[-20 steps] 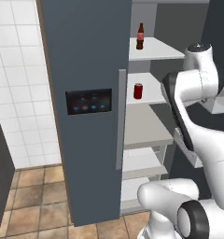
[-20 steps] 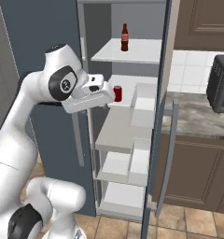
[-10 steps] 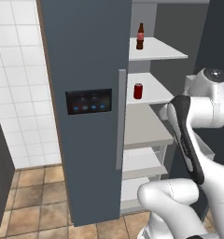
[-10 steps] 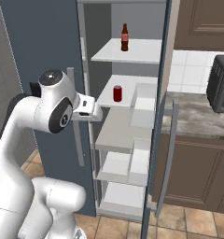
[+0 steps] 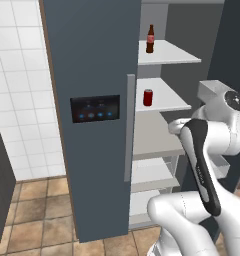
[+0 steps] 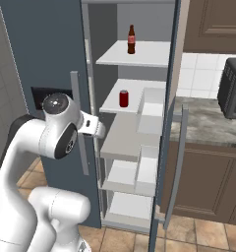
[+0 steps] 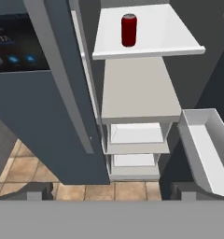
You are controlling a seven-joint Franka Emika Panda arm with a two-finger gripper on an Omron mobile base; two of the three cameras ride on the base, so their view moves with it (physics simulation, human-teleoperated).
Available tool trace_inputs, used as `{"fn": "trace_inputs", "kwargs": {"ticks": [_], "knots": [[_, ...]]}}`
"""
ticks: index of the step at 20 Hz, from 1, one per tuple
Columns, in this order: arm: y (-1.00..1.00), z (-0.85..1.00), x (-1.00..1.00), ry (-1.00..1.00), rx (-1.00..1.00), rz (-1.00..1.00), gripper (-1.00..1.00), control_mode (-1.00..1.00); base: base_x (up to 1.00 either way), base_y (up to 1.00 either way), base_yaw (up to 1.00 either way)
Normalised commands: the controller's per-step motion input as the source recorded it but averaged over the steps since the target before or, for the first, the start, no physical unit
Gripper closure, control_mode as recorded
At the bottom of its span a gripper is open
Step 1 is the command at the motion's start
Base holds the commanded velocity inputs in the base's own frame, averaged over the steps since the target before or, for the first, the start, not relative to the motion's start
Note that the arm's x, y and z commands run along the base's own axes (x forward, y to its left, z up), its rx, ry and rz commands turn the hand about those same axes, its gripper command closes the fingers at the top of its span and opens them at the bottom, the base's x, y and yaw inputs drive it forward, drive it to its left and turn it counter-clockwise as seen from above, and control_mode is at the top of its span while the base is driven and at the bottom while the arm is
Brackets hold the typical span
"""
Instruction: Open the fridge, grab two sodas, and place both sodas inside the bowl with ice on the dining counter.
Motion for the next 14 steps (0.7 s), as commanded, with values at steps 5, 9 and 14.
{"fn": "trace_inputs", "kwargs": {"ticks": [5,9,14], "knots": [[0.00,-0.04,0.10,0.00,0.00,-0.01,-1.00,1.00,0.18,0.00,-0.03],[0.00,0.00,0.00,0.00,0.00,0.00,-1.00,1.00,0.64,0.05,-0.11],[0.00,0.00,0.00,0.00,0.00,0.00,-1.00,1.00,0.62,0.00,-0.14]]}}
